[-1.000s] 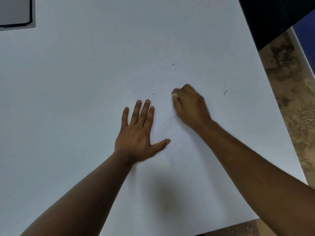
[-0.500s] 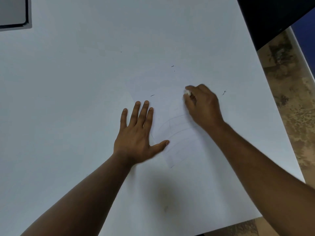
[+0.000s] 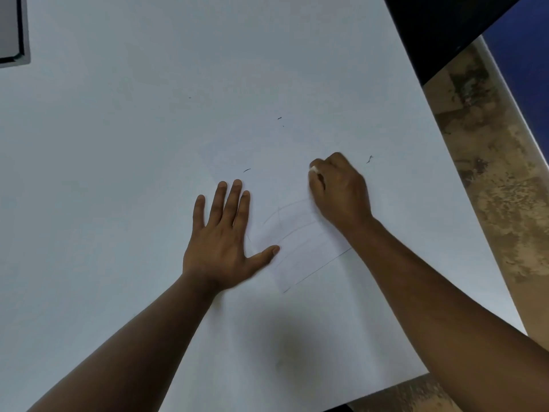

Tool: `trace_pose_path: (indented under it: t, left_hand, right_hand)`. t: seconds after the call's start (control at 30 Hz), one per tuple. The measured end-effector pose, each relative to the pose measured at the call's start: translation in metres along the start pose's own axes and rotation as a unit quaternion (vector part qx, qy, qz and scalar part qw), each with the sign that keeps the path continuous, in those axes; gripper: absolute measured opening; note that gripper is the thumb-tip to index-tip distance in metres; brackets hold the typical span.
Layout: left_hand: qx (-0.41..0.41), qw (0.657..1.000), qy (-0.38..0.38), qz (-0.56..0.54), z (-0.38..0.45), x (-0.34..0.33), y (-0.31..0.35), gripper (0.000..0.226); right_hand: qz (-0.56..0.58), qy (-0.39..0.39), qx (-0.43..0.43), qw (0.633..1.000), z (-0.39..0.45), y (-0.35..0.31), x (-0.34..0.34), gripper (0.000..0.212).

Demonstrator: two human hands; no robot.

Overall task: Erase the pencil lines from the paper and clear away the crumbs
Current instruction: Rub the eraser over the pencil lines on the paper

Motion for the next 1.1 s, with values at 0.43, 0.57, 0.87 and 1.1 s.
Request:
trace_pose_path:
  t: [0.43, 0.57, 0.87, 1.1]
  left_hand:
    - [-0.003, 1.0, -0.007, 0.005, 0.0, -0.001, 0.0, 0.106]
    - [-0.004, 1.0, -0.001, 0.004, 0.0, -0.001, -0.001, 0.104]
    - [-0.044, 0.999, 0.027, 0.015, -0.001, -0.003, 0.0, 0.082]
    - [-0.036, 0.999, 0.015, 0.027, -0.001, -0.006, -0.001, 0.082]
  right_hand:
    - [0.041, -0.006, -0.041, 0.998, 0.013, 0.006, -0.001, 0.018]
    - [0.151, -0.004, -0.093, 0.984, -0.019, -0.005, 0.011, 0.019]
    - [0.207, -0.136, -0.047, 0.968, -0.055, -0.025, -0.005, 0.02]
    - [0.117, -0.032, -0.076, 0.99, -0.039, -0.018, -0.011, 0.012]
Point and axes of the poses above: each hand's wrist, its own z-axis towards the middle knuckle, its own x-axis out of the back of the hand, y = z × x, the point moved 4 cm from there along z, towards the middle knuckle, and after that the axes turned 9 degrees about -x, right-handed, at the moved point
